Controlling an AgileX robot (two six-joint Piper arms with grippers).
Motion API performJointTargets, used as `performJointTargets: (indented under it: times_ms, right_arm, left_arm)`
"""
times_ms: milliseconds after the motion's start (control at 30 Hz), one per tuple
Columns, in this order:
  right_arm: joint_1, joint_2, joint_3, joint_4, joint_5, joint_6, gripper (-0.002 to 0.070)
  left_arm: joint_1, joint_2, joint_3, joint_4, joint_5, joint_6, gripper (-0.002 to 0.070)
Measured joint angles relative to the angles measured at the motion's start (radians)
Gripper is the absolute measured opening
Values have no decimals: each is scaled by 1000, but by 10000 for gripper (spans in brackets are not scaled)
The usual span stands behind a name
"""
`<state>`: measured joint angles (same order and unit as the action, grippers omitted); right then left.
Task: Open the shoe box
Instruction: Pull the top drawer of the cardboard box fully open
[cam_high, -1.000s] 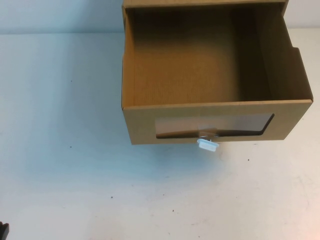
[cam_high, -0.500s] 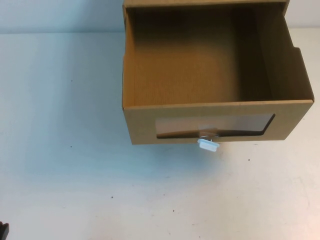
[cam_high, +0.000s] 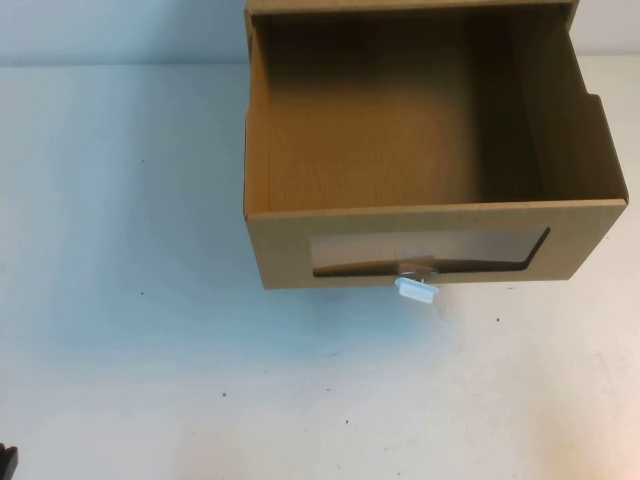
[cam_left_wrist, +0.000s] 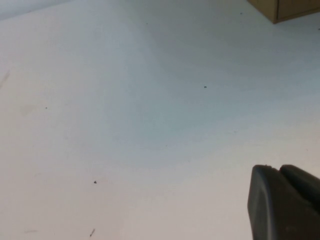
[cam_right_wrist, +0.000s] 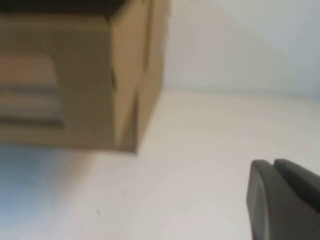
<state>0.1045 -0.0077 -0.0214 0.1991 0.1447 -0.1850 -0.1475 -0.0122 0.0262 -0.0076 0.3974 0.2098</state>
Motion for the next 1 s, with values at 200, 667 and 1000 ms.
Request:
performJointTargets:
  times_ms: [200, 667, 1000]
  right_arm:
    - [-113, 0, 45, 37, 154, -10, -13]
    - [-136, -2, 45, 43, 221, -14, -14]
    - [-136, -2, 45, 43, 223, -14, -14]
  left_arm:
    - [0, 0, 0, 0, 0, 0, -6]
    - [0, 0, 0, 0, 0, 0, -6]
    - [0, 0, 0, 0, 0, 0, -6]
